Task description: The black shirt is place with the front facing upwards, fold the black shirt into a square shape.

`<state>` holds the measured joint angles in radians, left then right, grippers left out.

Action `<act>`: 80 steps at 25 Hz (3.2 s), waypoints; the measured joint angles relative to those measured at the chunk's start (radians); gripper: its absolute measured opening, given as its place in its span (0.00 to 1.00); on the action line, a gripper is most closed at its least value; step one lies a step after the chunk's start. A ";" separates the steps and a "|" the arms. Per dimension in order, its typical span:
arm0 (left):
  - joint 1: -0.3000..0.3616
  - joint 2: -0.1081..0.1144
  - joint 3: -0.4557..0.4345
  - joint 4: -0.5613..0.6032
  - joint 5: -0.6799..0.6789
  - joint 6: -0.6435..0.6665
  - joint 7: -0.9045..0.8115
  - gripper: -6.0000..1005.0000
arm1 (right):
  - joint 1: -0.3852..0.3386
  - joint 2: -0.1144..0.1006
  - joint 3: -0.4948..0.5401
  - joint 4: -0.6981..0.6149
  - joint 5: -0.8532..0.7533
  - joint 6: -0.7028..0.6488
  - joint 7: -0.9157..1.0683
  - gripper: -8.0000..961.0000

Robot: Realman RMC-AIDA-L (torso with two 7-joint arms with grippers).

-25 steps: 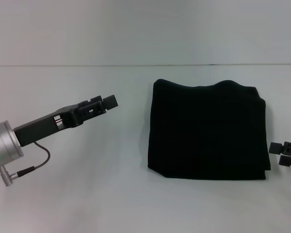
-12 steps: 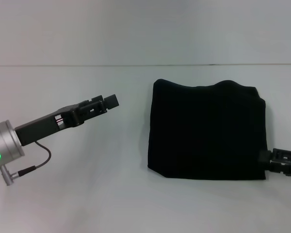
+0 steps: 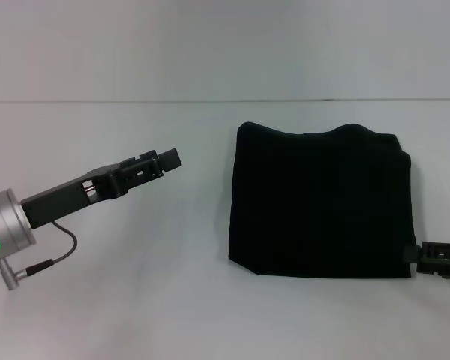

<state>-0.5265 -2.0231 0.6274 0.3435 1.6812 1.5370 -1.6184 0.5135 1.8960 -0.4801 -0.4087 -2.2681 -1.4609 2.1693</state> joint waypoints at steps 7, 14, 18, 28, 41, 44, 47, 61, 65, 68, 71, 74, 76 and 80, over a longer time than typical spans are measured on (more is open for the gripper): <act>0.000 0.000 0.000 0.000 0.000 0.000 0.000 0.88 | 0.000 -0.001 0.005 -0.001 0.001 -0.010 -0.009 0.61; 0.001 0.000 0.000 0.000 0.000 0.000 0.000 0.88 | 0.000 -0.003 0.013 -0.001 0.003 -0.018 -0.021 0.30; 0.002 0.000 0.000 0.000 0.000 0.000 0.000 0.88 | -0.001 -0.003 0.029 -0.001 0.006 -0.023 -0.037 0.14; 0.003 -0.001 0.002 -0.001 0.000 0.000 0.000 0.88 | -0.034 -0.011 0.099 -0.001 0.007 -0.069 -0.081 0.02; 0.002 -0.003 0.001 -0.002 0.000 -0.025 0.000 0.87 | -0.064 0.002 0.123 0.008 -0.010 0.000 -0.121 0.02; -0.001 -0.005 0.002 -0.002 0.000 -0.034 -0.017 0.87 | -0.070 0.002 0.157 -0.007 -0.008 0.001 -0.140 0.02; -0.014 -0.003 0.010 -0.002 0.000 -0.061 -0.089 0.87 | -0.081 0.001 0.205 -0.024 -0.008 -0.008 -0.196 0.03; -0.206 0.017 0.250 -0.002 0.142 -0.319 -0.680 0.87 | -0.139 0.055 0.474 -0.101 0.044 -0.202 -0.801 0.40; -0.274 -0.007 0.329 -0.018 0.196 -0.452 -0.784 0.87 | -0.159 0.118 0.482 -0.119 0.065 -0.259 -1.078 0.49; -0.303 -0.036 0.346 -0.023 0.217 -0.513 -0.824 0.87 | -0.166 0.161 0.478 -0.153 0.066 -0.270 -1.186 0.67; -0.318 -0.059 0.378 -0.030 0.234 -0.561 -0.876 0.87 | -0.171 0.183 0.475 -0.172 0.063 -0.271 -1.226 0.82; -0.323 -0.079 0.395 -0.036 0.236 -0.588 -0.899 0.86 | -0.177 0.184 0.476 -0.172 0.062 -0.272 -1.231 0.92; -0.322 -0.096 0.395 -0.037 0.236 -0.604 -0.901 0.86 | -0.180 0.182 0.475 -0.169 0.061 -0.272 -1.231 0.92; -0.322 -0.120 0.396 -0.039 0.237 -0.633 -0.902 0.86 | -0.182 0.181 0.473 -0.166 0.061 -0.277 -1.232 0.92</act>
<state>-0.8489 -2.1431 1.0238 0.3048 1.9178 0.9040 -2.5207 0.3315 2.0768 -0.0067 -0.5748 -2.2073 -1.7379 0.9373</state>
